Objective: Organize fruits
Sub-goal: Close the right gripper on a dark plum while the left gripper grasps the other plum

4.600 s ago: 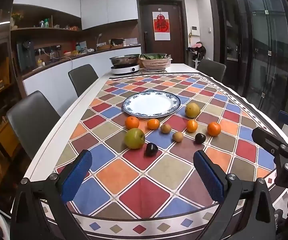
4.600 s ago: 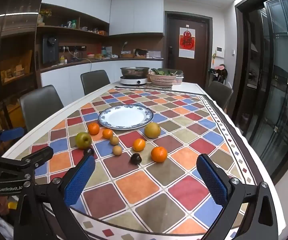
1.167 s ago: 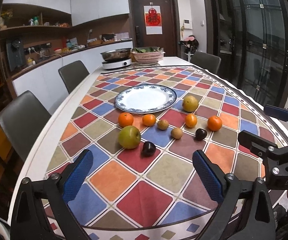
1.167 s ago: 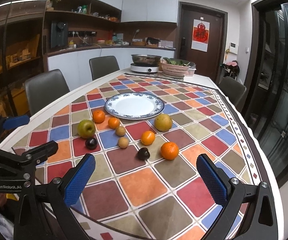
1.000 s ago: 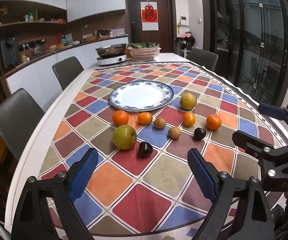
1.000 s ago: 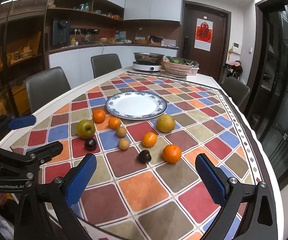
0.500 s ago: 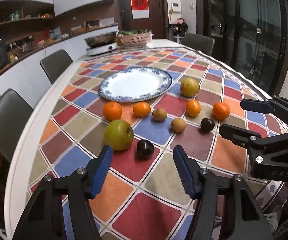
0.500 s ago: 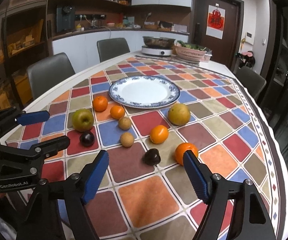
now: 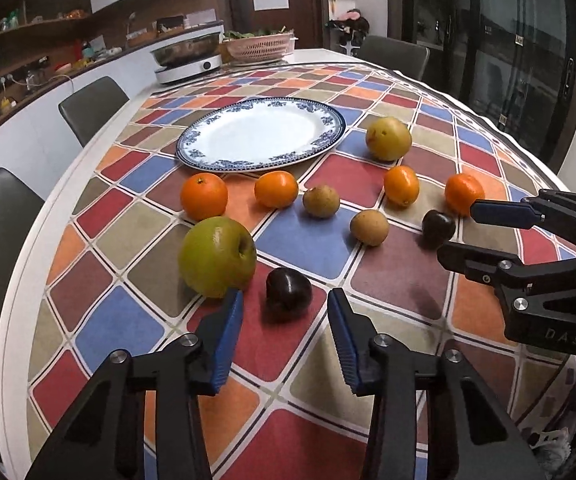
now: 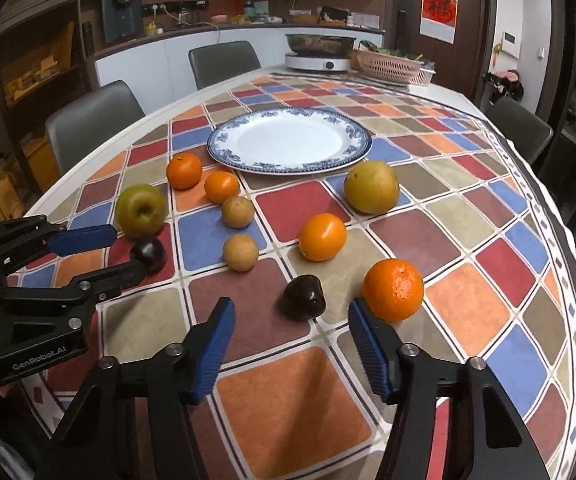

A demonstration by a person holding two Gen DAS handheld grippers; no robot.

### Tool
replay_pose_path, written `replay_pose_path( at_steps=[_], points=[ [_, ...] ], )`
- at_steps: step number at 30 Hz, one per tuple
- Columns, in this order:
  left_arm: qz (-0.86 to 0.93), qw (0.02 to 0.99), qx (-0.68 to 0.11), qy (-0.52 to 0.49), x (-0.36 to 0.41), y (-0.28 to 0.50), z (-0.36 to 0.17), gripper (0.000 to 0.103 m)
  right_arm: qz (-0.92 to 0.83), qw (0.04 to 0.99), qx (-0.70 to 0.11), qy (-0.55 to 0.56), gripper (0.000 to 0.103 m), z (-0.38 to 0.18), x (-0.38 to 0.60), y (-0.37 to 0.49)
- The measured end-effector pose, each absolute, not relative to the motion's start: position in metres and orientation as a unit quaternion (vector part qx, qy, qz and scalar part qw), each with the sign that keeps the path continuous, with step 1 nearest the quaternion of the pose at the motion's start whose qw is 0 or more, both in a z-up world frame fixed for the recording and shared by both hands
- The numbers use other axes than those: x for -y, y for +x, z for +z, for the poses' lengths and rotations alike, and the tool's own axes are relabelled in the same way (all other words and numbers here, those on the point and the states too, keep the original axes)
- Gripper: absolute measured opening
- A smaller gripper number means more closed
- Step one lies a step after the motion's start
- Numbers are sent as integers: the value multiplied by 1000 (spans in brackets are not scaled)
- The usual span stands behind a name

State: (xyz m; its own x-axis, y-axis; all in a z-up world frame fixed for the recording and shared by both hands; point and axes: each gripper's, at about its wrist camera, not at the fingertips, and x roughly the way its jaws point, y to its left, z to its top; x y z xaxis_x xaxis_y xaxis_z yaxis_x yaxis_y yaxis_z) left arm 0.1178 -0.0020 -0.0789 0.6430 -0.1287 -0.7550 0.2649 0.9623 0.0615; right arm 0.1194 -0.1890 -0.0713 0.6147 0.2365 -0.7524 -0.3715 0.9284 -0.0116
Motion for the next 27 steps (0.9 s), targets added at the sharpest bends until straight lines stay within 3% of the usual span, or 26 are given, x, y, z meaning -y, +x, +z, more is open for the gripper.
replay_pose_path(
  at_steps=[12,18,23,27],
  points=[
    [-114,896,-420,85,5,133,-88,35,172,886,-424,-72,47,-84,191,138],
    [-113,896,-421,85,7,136,-91,28,172,881,-435,-63,36,-90,192,144],
    [-113,897,-420,83,7,136,-91,28,172,882,-434,-63,28,-91,192,144],
    [-112,898,-418,82,6,135,-89,28,170,884,-430,-66,28,-90,191,142]
  ],
)
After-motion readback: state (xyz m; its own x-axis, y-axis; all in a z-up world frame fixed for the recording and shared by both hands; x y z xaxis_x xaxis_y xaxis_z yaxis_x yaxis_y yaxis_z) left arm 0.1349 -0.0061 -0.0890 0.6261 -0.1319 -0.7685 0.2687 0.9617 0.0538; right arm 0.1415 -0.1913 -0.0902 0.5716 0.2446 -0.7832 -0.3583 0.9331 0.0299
